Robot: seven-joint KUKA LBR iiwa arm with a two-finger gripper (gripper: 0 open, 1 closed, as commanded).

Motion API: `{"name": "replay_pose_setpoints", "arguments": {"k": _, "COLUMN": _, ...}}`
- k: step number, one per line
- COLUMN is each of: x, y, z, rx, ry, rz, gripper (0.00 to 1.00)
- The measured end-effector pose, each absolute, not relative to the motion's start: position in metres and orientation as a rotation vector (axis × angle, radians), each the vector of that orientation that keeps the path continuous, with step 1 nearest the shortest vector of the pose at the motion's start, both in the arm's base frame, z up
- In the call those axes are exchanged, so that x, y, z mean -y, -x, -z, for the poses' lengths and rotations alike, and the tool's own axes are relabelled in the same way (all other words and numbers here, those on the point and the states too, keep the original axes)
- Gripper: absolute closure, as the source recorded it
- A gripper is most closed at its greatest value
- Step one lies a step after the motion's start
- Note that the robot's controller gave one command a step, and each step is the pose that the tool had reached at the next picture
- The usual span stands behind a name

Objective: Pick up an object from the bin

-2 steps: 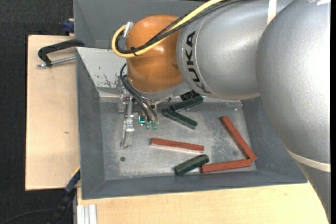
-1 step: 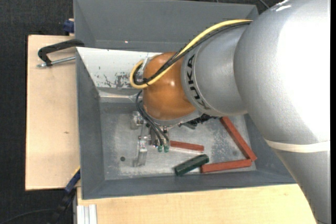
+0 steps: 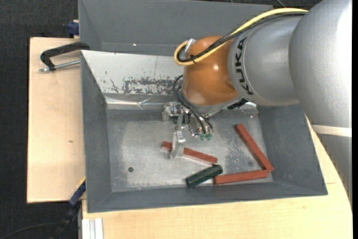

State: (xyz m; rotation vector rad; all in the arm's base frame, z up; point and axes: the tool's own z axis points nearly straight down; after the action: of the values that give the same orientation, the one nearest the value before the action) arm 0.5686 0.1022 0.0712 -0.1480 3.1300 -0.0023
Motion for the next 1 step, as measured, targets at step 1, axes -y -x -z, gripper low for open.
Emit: {"name": "replay_pose_setpoints", "arguments": {"k": 1, "x": -0.1072, "y": -0.5666, "z": -0.0709, "rx": -3.133, "ry": 0.155, "rz": -0.004, "gripper": 1.00}}
